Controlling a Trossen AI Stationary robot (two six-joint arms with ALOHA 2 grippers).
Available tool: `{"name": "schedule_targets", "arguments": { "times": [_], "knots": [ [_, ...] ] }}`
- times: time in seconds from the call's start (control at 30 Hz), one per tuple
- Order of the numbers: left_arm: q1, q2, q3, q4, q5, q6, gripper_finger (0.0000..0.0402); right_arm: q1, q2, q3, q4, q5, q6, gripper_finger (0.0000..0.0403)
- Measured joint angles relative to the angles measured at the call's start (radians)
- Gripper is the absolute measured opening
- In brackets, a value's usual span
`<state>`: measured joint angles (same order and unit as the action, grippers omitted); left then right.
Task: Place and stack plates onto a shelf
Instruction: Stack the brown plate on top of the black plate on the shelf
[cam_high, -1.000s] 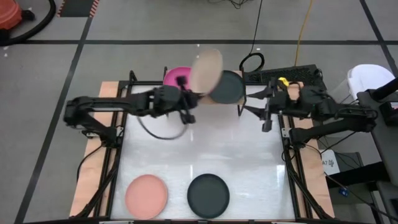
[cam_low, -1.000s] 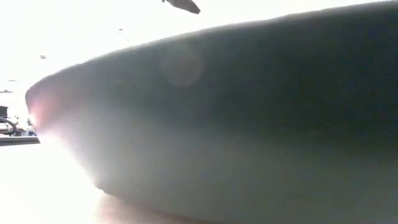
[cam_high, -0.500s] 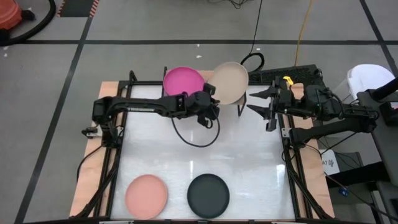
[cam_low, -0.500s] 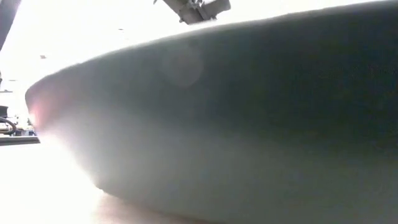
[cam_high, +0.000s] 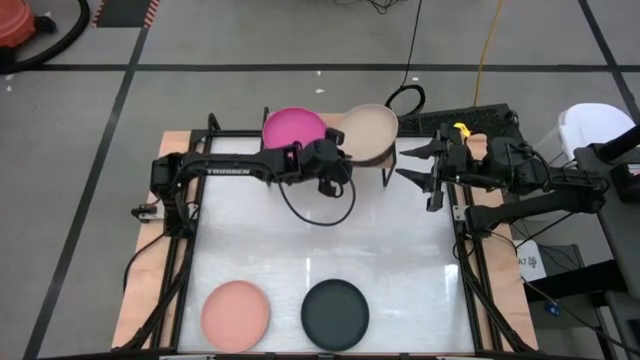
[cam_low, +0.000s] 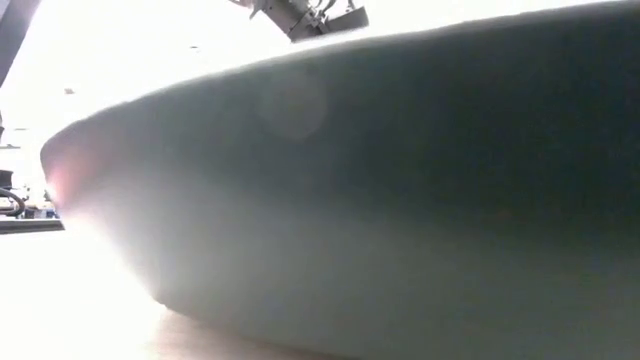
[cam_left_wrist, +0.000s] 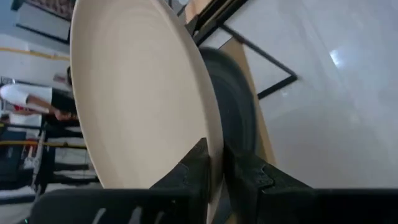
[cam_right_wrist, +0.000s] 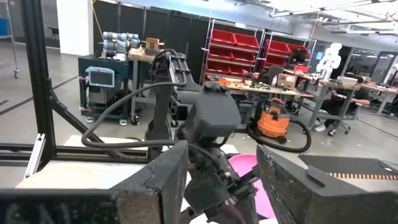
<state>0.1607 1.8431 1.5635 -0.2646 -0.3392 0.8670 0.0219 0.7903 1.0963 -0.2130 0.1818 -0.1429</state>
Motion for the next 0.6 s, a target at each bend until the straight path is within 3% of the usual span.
{"name": "schedule_targets", "arguments": {
  "times": [0.13, 0.43, 0.6],
  "knots": [
    [0.01, 0.0, 0.0, 0.0, -0.002, -0.027, 0.0061, 0.0, 0.001, -0.026, 0.016, 0.0, 0.0, 0.0173],
    [0.008, 0.0, 0.0, 0.005, -0.028, -0.052, 0.0165, 0.0, 0.001, -0.106, 0.097, 0.0, -0.025, 0.0173],
    [-0.008, -0.005, 0.0, 0.009, -0.044, -0.09, 0.0201, 0.0, -0.001, -0.115, 0.107, 0.0, -0.026, 0.0173]
  ]
}}
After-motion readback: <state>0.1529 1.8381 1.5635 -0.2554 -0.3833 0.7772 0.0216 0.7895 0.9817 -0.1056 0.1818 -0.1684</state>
